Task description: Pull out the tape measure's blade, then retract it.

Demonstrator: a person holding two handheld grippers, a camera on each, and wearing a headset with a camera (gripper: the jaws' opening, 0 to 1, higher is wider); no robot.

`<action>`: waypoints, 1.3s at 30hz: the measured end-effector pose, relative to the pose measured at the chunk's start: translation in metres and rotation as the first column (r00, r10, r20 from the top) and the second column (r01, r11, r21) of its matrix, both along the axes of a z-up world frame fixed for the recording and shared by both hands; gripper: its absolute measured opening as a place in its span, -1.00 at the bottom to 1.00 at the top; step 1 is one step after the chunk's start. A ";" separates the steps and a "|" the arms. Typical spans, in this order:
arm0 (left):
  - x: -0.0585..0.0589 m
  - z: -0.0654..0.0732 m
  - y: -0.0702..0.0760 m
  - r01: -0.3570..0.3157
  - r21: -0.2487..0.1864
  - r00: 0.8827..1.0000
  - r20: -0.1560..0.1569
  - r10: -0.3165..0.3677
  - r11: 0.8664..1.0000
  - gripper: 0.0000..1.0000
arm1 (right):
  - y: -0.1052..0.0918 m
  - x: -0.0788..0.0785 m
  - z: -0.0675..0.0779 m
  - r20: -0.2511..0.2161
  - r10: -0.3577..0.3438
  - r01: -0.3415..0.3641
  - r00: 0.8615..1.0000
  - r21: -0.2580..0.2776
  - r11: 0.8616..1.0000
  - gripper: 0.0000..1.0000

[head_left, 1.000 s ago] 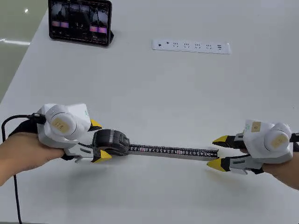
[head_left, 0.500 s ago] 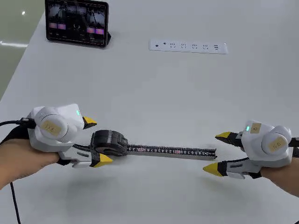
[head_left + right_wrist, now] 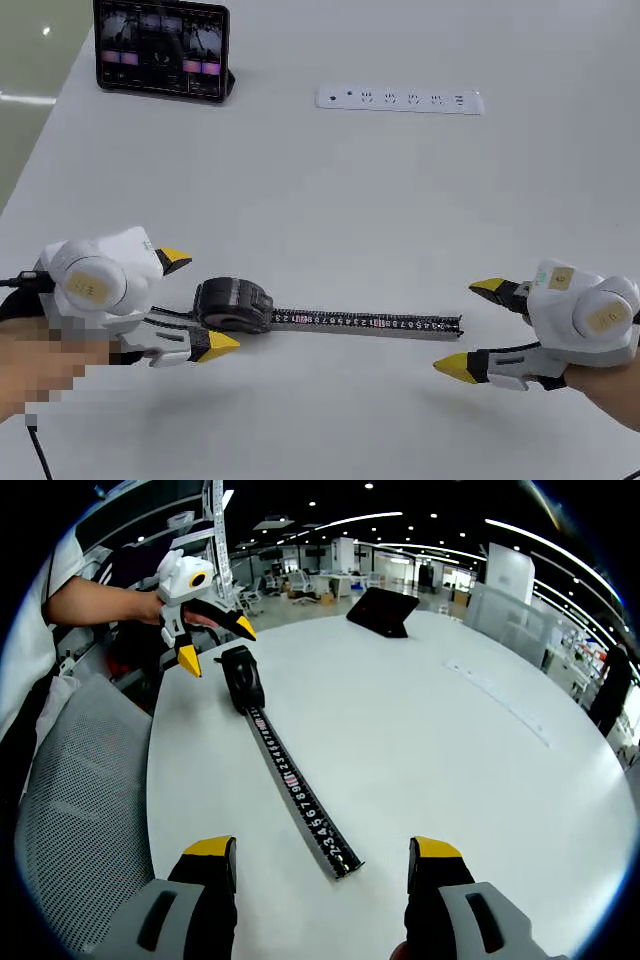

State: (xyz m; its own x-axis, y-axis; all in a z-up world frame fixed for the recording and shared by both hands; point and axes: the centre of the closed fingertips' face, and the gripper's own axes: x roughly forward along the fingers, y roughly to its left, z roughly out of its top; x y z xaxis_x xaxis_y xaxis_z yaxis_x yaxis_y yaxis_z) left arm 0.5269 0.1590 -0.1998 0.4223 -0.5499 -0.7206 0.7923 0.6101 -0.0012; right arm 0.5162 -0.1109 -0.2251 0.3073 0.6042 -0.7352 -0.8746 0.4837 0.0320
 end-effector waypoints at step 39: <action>-0.049 0.009 0.026 -0.190 -0.116 0.980 0.033 0.195 0.975 0.56 | -0.008 -0.034 0.016 0.045 -0.140 0.135 0.989 0.093 0.986 0.67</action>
